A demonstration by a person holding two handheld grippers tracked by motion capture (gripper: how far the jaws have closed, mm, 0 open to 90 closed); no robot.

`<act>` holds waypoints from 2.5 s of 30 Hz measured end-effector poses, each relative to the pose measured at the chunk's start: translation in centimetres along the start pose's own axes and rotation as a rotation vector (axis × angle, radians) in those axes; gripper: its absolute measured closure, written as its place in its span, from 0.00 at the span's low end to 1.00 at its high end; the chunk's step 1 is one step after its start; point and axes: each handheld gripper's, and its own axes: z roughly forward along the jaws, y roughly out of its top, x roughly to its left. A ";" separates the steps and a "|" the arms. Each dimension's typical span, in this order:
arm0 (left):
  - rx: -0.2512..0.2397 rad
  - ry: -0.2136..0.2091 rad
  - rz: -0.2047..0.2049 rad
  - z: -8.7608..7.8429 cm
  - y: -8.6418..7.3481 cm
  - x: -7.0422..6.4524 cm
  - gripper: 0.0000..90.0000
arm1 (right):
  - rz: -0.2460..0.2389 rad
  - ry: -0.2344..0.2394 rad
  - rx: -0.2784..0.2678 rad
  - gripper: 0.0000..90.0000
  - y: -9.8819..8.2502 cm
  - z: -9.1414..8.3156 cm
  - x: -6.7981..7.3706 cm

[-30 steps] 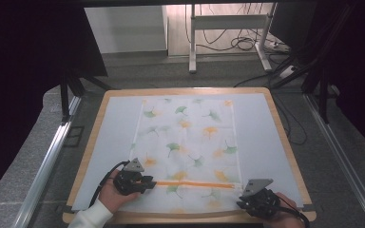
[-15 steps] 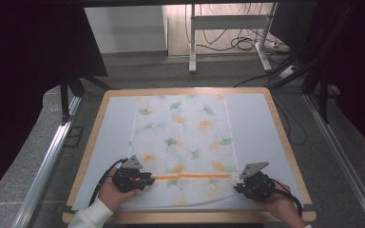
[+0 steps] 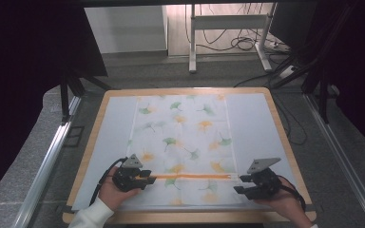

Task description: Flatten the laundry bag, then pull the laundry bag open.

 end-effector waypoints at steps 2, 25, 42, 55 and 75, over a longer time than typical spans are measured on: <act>-0.006 0.010 -0.004 0.1 0.1 -0.1 0.63 | 0.040 0.000 -0.032 0.56 0.5 -0.1 -1.1; -0.015 -0.014 0.056 1.8 2.3 -2.3 0.53 | 0.071 -0.023 0.017 0.99 3.7 3.6 -4.4; -0.002 -0.097 0.148 6.0 8.3 -7.1 0.48 | 0.051 0.010 0.065 0.99 4.0 5.8 -4.8; 0.022 -0.123 0.155 7.9 9.7 -8.2 0.47 | 0.060 0.007 0.052 0.99 3.8 5.8 -4.9; 0.074 -0.163 0.212 12.0 13.3 -12.3 0.62 | 0.086 0.031 0.035 0.99 3.5 5.8 -5.3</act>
